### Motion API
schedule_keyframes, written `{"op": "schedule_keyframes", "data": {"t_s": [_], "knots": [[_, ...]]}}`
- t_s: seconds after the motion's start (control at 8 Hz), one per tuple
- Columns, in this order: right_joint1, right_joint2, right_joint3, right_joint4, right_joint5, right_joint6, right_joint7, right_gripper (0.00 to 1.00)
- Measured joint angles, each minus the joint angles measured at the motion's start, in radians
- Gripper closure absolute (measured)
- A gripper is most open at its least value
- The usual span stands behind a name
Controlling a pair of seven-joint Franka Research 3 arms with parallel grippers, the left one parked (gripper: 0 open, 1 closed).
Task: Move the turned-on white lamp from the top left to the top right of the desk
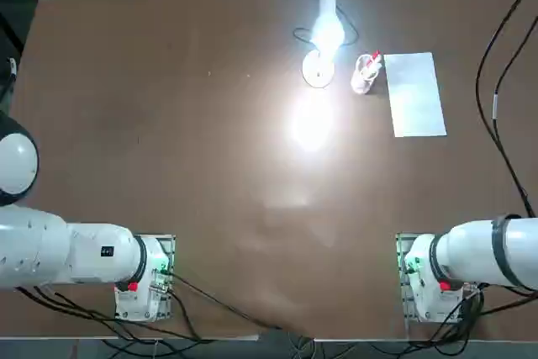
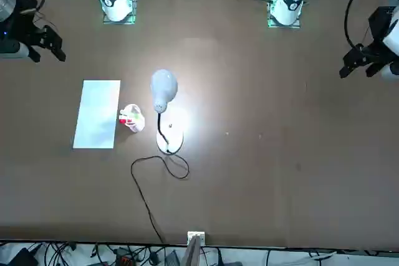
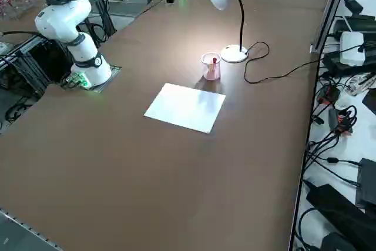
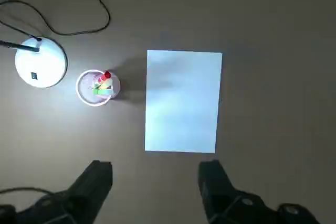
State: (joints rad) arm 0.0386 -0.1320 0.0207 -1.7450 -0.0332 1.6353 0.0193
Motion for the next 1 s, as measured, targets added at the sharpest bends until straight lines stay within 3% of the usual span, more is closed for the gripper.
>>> {"op": "schedule_keyframes", "data": {"t_s": [1.0], "knots": [[0.001,0.025,-0.001,0.016,0.007,-0.006,0.001,0.0]]}}
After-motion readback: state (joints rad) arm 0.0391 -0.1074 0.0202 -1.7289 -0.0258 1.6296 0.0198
